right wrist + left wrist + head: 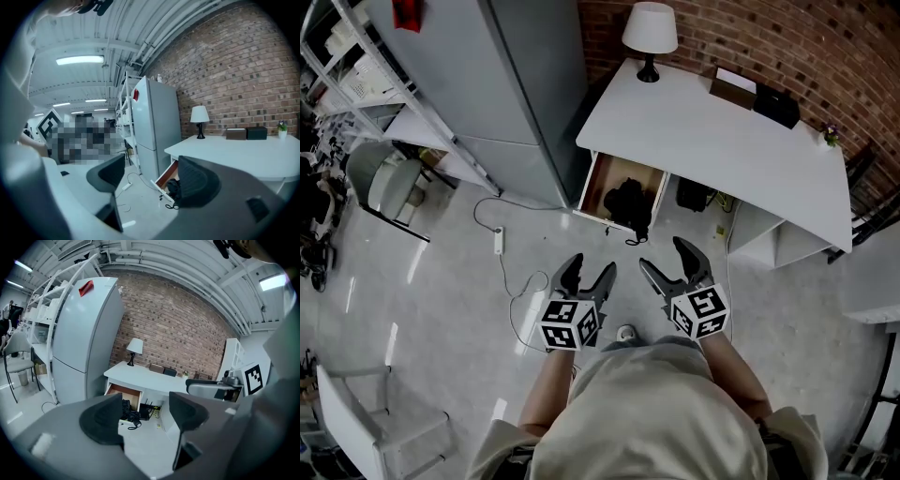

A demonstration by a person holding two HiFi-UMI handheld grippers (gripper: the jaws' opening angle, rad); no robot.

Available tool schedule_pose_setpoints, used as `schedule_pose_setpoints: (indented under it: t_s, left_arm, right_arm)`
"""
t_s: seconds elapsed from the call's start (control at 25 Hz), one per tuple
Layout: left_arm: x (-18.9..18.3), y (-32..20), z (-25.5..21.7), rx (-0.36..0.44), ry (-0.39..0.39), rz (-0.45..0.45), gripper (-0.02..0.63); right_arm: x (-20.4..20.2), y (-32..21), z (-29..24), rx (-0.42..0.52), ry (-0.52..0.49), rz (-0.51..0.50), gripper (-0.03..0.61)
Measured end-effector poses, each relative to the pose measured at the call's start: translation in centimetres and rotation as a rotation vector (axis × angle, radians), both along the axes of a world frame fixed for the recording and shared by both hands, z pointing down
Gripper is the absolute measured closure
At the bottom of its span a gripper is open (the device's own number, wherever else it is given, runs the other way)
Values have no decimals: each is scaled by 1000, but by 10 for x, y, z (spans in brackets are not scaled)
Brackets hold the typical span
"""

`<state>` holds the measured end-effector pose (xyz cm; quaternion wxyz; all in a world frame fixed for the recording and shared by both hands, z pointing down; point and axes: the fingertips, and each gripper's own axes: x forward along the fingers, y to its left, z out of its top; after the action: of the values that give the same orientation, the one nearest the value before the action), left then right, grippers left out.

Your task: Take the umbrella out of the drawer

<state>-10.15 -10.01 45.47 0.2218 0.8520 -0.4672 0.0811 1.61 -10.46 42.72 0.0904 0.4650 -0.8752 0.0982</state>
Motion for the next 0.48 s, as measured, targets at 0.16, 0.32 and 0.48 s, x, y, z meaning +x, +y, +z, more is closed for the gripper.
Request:
schedule_pose_setpoints:
  t_s: [0.16,0.32,0.48]
  left_arm:
    - [-15,-19,9,-22,9,-27,316]
    - [-20,-29,22,-54,16,-59,316]
    - [-16,-47,34,-78,20,-75,316]
  right_arm:
    - [-9,-23,18,-36,13,14,239]
    - [-11,-41,44,-84,45,12,239]
    - [-9,-71,70,-119,73,8,239]
